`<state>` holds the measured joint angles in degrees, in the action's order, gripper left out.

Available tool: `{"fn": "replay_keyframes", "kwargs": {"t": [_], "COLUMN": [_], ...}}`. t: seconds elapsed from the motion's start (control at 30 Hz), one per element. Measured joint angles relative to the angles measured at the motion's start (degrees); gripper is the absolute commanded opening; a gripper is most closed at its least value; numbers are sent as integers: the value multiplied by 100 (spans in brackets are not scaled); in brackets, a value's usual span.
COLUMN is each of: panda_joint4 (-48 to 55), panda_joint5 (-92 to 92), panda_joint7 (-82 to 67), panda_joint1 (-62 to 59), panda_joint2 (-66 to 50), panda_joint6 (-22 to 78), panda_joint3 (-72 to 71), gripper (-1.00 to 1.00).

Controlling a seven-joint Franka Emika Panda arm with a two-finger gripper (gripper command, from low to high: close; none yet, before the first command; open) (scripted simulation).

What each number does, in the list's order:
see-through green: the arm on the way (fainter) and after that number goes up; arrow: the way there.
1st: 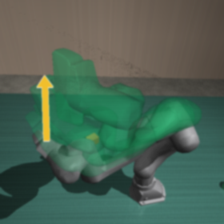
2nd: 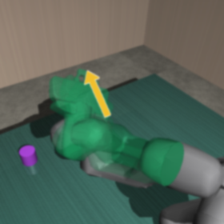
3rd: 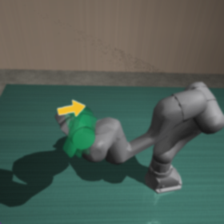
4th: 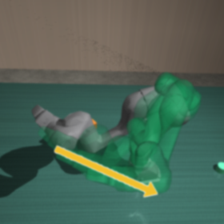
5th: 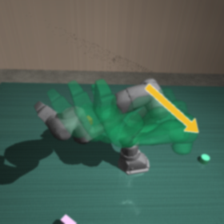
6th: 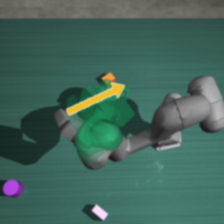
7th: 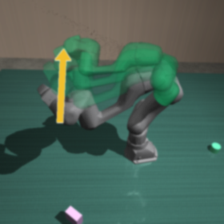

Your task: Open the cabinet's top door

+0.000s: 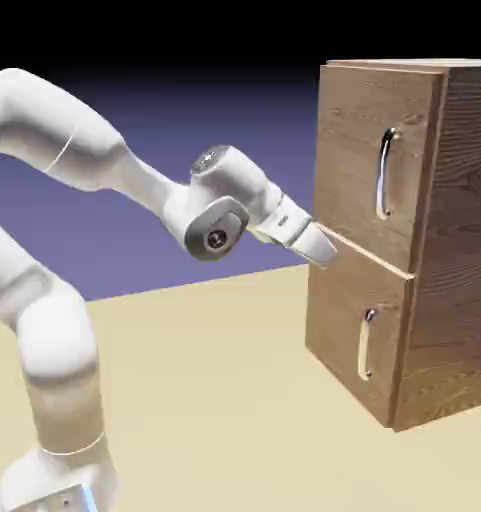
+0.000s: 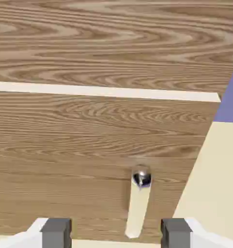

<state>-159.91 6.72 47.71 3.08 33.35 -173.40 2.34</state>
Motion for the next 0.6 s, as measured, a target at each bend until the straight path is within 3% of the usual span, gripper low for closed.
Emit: {"fn": "replay_keyframes", "kwargs": {"t": [0.6], "panda_joint4": [727], "panda_joint5": [4486], "panda_joint7": [3505], "panda_joint1": [1593], "panda_joint2": [461], "panda_joint6": [404], "panda_joint3": [1558], "gripper": [0]}}
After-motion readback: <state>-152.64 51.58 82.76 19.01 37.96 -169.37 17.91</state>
